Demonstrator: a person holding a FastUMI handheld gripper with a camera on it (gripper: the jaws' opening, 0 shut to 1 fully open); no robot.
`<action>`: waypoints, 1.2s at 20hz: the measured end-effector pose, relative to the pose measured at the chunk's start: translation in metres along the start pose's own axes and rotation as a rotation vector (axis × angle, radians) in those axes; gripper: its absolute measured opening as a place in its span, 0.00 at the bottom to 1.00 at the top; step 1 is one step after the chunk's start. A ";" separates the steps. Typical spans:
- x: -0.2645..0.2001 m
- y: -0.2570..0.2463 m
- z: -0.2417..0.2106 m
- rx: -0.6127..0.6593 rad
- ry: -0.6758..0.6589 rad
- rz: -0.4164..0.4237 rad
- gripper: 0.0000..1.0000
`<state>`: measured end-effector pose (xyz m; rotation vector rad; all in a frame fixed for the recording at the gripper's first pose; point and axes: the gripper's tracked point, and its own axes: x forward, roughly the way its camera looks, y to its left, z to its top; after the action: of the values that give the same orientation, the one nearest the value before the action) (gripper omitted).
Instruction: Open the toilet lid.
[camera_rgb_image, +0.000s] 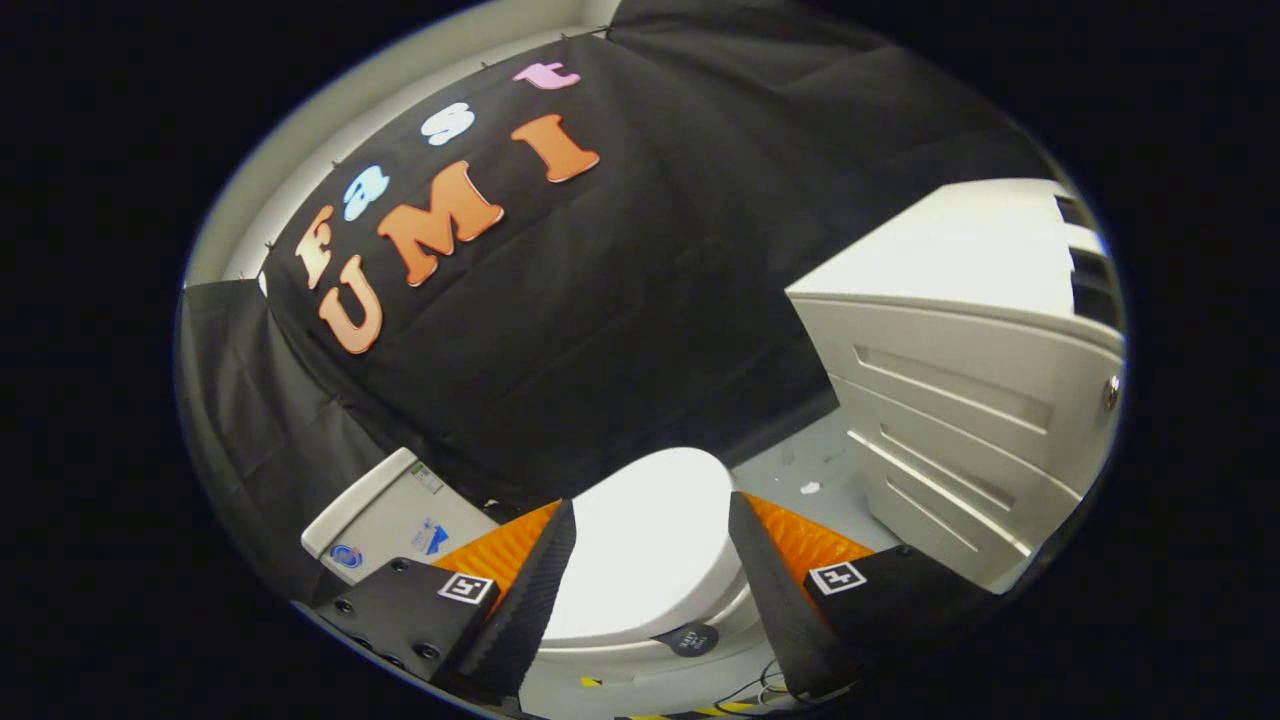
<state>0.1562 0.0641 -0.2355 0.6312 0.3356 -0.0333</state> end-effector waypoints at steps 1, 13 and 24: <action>0.006 -0.008 -0.016 0.044 0.034 -0.015 0.99; 0.025 -0.027 -0.120 0.615 0.332 -0.018 0.97; 0.044 -0.029 -0.177 0.724 0.474 -0.069 0.78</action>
<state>0.1415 0.1471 -0.3998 1.3508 0.8207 -0.0726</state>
